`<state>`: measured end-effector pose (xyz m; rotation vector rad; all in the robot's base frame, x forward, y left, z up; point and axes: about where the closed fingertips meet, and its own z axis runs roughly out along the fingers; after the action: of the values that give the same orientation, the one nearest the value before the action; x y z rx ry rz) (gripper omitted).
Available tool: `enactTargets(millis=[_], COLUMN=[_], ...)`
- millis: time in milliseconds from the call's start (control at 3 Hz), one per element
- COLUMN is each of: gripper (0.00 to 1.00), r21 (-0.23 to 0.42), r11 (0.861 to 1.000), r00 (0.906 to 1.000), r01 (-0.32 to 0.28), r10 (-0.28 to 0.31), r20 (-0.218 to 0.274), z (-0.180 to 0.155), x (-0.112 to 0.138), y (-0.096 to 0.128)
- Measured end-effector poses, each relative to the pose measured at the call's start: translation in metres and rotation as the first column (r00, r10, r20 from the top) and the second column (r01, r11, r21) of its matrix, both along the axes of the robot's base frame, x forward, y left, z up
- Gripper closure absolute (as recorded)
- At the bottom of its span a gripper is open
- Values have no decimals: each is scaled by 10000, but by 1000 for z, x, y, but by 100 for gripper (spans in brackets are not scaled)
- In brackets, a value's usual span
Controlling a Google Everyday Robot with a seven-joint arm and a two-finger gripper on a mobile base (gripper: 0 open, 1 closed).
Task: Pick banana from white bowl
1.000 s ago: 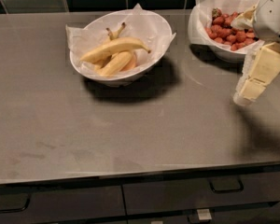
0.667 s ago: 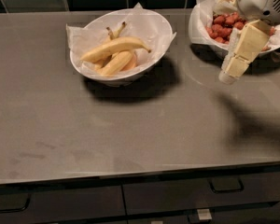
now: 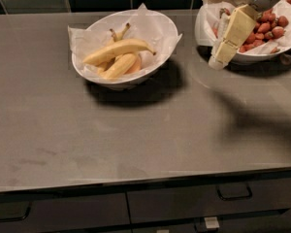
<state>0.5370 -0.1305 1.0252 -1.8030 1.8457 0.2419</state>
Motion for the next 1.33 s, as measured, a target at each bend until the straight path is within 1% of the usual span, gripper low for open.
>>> enactTargets(millis=[333,667,1000,1333], gripper=[0,0,0,0], r21=[308,469,666,633], r11=[9994,9958,9854,9765], r00=[9999,9964,9870,9784], r01=[-123,-788,-1565,-2058], r10=[126,802,1586,2066], r20=[-115,-274,-270,-56], z=[-7,-18,-23,-23], x=[10,37,69,84], y=[9,33,67,89])
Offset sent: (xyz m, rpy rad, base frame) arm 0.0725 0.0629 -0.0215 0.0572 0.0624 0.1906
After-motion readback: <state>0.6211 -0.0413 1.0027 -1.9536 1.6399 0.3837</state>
